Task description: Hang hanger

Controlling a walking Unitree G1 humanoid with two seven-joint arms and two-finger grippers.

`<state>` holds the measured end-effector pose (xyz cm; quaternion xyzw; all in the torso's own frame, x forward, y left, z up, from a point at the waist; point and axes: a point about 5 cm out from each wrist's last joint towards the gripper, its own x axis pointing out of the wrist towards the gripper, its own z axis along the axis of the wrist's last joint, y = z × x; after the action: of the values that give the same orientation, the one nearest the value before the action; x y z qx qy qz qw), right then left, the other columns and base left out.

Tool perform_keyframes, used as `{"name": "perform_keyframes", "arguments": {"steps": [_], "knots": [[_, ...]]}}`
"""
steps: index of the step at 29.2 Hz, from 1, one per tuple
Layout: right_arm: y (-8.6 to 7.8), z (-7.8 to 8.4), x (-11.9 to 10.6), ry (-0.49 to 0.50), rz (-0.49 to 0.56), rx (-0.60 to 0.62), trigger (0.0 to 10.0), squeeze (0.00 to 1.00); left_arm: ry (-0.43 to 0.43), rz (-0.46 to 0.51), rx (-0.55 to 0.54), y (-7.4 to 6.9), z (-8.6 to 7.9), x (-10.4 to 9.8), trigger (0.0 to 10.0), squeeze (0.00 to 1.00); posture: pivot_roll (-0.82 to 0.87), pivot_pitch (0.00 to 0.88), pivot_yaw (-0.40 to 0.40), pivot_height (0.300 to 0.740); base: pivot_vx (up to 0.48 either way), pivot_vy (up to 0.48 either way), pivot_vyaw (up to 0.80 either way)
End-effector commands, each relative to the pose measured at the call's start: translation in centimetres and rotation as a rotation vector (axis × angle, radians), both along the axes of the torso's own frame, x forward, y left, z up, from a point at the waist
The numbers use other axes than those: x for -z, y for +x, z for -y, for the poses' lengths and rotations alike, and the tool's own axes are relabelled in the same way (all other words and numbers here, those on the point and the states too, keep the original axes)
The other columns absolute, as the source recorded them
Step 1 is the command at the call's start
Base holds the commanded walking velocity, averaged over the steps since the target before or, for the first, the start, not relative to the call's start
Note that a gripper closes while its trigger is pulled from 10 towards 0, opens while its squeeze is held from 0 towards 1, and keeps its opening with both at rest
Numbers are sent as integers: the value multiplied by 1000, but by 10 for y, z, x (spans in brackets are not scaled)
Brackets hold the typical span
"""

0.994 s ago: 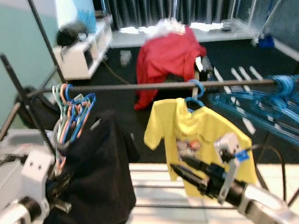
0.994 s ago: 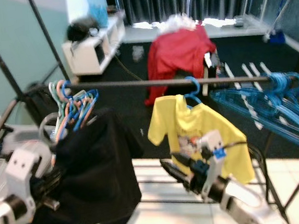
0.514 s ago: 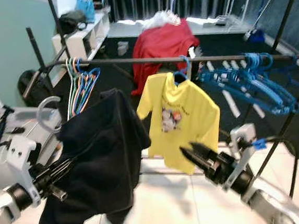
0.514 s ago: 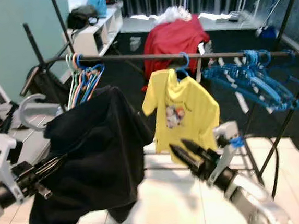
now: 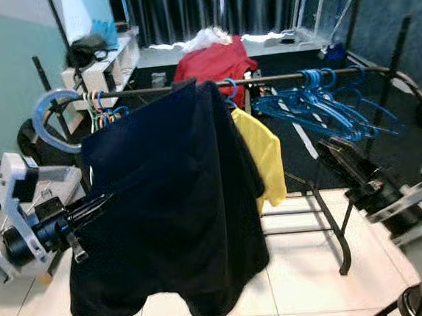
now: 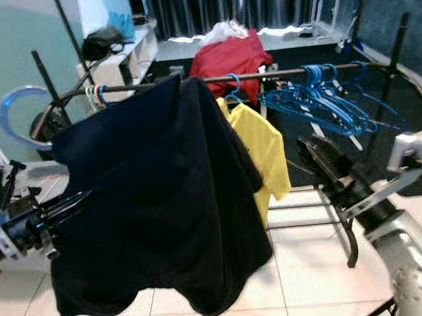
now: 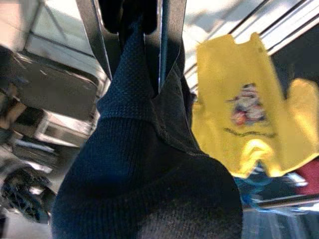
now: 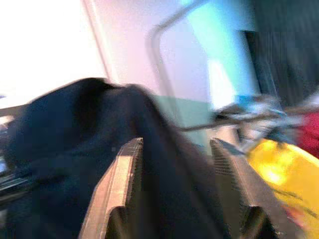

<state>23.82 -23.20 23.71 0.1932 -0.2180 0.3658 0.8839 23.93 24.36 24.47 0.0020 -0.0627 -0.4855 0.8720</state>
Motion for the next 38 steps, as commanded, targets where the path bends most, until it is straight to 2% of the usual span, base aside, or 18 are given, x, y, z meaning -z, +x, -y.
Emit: {"name": "perform_keyframes", "arguments": {"steps": [1,9,13,14,17,18,21,25,30,33,38], "knots": [[-11,-7,-16,18,78,-162,10000,1000,31,48,57,-2,2,-13,10000,0,-74,0,12,740,0,0,0],[-13,2,-28,-1,112,-199,10000,1000,60,49,93,0,3,-14,10000,0,-77,0,12,740,0,0,0],[-11,13,-31,-67,109,-163,10000,1000,80,58,127,2,4,-17,10000,0,-84,0,15,740,0,0,0],[-6,20,-32,-123,92,-104,10000,1000,96,64,147,3,3,-21,10000,0,-86,0,17,740,0,0,0],[-6,20,-32,-123,92,-104,10000,1000,96,64,147,3,3,-21,10000,0,-86,0,17,740,0,0,0],[-3,25,-32,-173,73,-82,10000,0,106,70,166,4,2,-25,10000,0,-86,0,18,740,0,0,0],[3,32,-31,-220,49,-52,10000,0,124,77,203,5,1,-30,10000,0,-87,0,18,740,0,0,0],[6,30,-30,-222,36,-85,10000,0,135,70,259,1,3,-30,10000,0,-89,0,19,740,0,0,0],[11,18,-27,-251,12,-190,10000,0,150,55,319,0,12,-25,10000,0,-85,0,17,740,0,0,0],[9,9,-25,-287,-6,-329,10000,0,149,51,347,1,16,-24,10000,0,-81,0,12,740,0,0,0],[8,6,-24,-331,-25,-424,10000,0,145,58,397,-2,23,-25,10000,0,-79,0,6,740,0,0,0]]}}
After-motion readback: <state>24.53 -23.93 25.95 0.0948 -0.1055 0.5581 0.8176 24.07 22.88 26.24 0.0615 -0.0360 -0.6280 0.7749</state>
